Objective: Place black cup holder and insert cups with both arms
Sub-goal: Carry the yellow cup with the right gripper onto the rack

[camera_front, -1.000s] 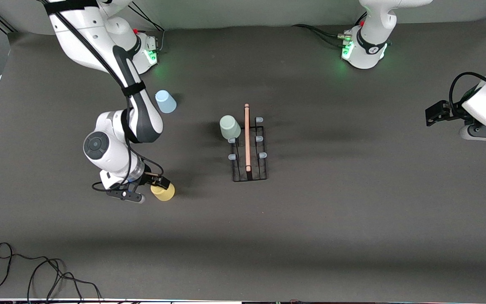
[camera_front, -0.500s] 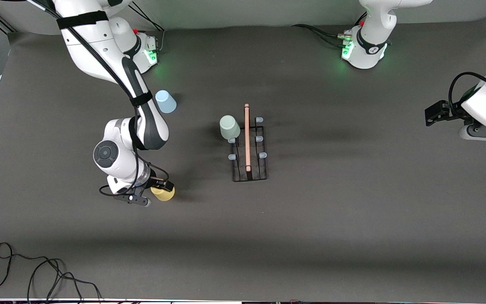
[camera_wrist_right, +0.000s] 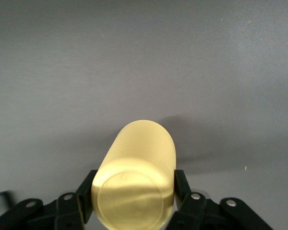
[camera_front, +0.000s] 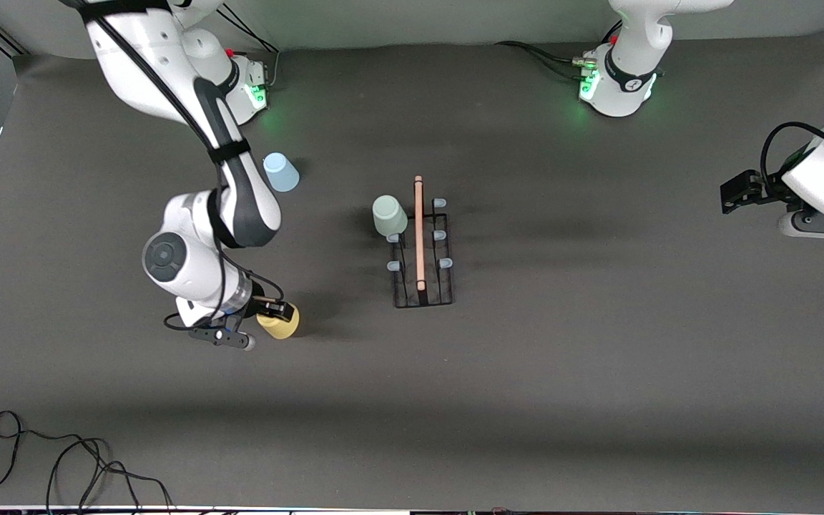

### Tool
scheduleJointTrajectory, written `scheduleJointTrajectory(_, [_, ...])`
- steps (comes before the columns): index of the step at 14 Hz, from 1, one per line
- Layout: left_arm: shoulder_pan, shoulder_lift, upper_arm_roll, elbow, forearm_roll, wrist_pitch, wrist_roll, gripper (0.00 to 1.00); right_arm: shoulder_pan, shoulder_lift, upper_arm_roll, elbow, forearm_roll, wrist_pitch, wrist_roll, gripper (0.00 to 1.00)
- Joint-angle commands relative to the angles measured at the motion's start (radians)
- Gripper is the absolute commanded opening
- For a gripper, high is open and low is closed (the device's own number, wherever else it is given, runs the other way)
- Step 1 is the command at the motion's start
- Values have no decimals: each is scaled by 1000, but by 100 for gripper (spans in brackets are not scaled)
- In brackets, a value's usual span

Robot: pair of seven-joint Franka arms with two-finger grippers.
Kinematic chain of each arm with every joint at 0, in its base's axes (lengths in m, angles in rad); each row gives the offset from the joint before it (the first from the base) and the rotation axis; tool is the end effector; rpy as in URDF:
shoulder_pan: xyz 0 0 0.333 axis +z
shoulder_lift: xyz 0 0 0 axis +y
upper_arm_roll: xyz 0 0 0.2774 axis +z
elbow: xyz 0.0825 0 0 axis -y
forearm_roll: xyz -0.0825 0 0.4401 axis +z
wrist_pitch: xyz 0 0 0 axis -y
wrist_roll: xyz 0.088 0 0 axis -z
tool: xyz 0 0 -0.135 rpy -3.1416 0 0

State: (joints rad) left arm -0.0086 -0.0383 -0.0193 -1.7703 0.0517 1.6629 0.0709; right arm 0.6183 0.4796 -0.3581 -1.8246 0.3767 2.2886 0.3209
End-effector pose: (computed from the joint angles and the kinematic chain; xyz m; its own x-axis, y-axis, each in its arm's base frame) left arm 0.5979 -0.0103 0.4836 0.9920 -0.1031 -0.0727 -0.1067 -0.9932 -0.0467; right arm 0.6476 0.1914 0.1906 0.9646 -0.2626 -0.0253 -0.2637 -0.9566 -0.1239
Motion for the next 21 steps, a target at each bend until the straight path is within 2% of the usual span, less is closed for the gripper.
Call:
scheduleJointTrajectory(1, [-7,-9,2,2,3,-12,-13,99,65,-82,-10,28,13,-109,130,0])
scheduleJointTrajectory(5, [-4,-9,2,2,3,-12,-8,99,187,-84,-8,103,-4,-120,433,0])
scheduleJointTrajectory(9, [-2,-8,2,2,3,-12,-2,99,280,-82,-8,114,-9,-117,605,0])
scheduleJointTrajectory(13, [-2,-8,2,0,2,-12,1,99,348,-59,-7,130,-68,-109,727,0])
scheduleJointTrajectory(17, [-1,-8,2,0,3,-12,1,99,376,13,-7,192,-71,-101,777,0])
scheduleJointTrajectory(21, [-1,-6,2,-1,3,-12,1,99,374,34,-7,206,-68,-98,782,0])
